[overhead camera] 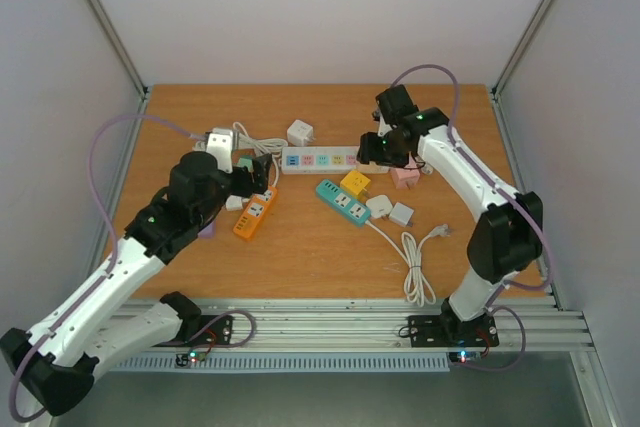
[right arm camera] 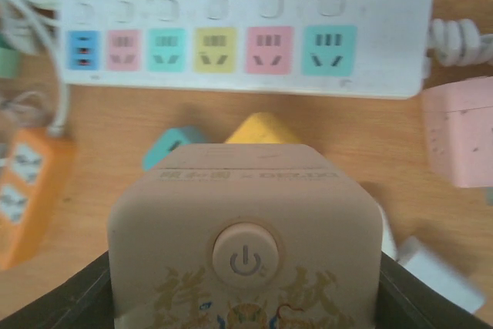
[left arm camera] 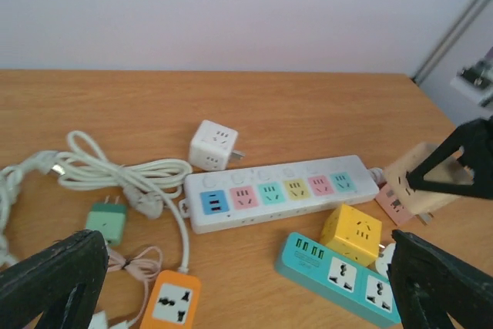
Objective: Insert the plug
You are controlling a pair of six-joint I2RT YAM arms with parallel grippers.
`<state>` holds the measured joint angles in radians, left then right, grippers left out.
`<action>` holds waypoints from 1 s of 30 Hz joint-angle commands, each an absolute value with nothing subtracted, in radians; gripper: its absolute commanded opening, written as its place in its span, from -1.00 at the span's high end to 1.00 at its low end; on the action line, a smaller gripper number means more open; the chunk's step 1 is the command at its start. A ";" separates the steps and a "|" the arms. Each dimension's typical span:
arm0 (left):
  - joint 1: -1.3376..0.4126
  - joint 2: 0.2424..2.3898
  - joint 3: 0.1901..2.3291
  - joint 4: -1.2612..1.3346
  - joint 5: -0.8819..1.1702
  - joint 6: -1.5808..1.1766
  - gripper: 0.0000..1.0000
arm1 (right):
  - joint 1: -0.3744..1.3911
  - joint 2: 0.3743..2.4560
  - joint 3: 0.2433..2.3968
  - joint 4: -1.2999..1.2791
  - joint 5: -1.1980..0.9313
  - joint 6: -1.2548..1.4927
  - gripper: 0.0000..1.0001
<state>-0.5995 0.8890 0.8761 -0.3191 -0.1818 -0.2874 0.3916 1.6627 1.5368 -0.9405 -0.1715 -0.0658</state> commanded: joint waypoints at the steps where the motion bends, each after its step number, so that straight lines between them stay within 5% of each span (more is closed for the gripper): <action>1: -0.578 0.892 0.974 -0.598 -0.238 -0.340 -0.99 | 0.369 1.734 1.601 -0.942 -0.048 -0.150 0.16; 10: -0.545 0.865 0.903 -0.545 -0.028 -0.248 -0.99 | 0.352 1.873 1.642 -0.861 -0.006 -0.226 0.16; 30: -0.544 0.870 0.836 -0.467 -0.053 -0.230 -0.99 | 0.346 2.052 1.734 -0.859 0.012 -0.205 0.14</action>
